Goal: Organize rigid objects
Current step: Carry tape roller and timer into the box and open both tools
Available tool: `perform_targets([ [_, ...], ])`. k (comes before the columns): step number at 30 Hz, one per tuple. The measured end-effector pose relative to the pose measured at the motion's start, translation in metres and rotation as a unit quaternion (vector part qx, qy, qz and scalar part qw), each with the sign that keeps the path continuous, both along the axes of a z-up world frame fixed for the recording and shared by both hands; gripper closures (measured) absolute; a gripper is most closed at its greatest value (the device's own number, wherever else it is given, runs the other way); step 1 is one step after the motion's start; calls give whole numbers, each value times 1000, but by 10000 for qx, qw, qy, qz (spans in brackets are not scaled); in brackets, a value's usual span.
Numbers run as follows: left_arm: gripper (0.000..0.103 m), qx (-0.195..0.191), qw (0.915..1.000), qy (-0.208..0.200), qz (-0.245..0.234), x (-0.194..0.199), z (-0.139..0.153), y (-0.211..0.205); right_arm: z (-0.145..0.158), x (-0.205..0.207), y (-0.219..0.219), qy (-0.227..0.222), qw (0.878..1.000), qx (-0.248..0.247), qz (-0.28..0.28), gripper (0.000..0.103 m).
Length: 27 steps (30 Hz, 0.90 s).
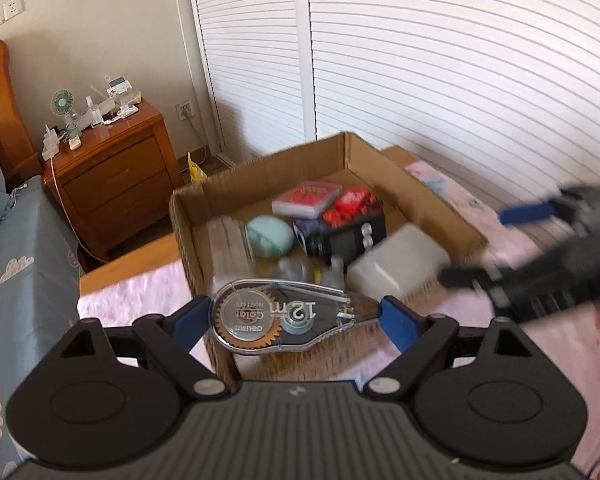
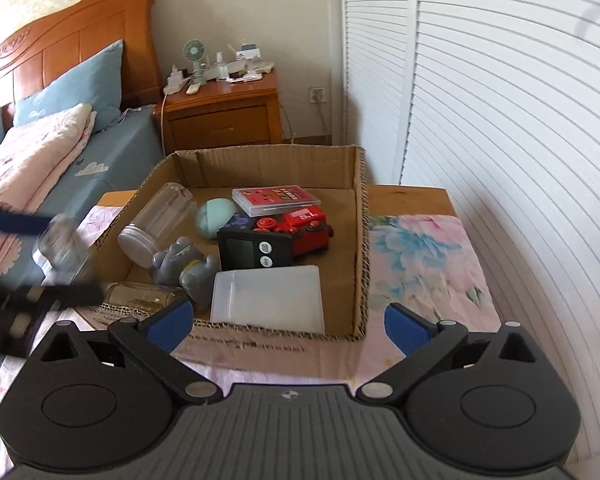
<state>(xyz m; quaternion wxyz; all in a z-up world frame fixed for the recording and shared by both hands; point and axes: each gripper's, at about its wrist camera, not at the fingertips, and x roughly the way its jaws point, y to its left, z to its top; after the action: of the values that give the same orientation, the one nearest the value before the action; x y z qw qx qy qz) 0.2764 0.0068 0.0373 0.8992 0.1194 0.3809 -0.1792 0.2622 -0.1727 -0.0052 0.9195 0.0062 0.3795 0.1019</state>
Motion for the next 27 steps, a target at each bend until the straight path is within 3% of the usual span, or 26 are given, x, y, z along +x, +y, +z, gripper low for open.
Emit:
perform_targets([
  [7,13,-23,9999,138,11,62,1,-24,0,-14,-5,5,9998,163,-81,0],
  [17,13,169,9987,422,208,140,-32,-51,1,-19,-12,-63,9998,82,-185,0],
  [22,8,145,9987,185,453,148,-32,-49,1,-17,-12,-38,9998,-15,-184,0],
  [27,7,116,9984,-21,545,132,-19,-41,3,-18,-9,-31,9999,1,-136,0],
])
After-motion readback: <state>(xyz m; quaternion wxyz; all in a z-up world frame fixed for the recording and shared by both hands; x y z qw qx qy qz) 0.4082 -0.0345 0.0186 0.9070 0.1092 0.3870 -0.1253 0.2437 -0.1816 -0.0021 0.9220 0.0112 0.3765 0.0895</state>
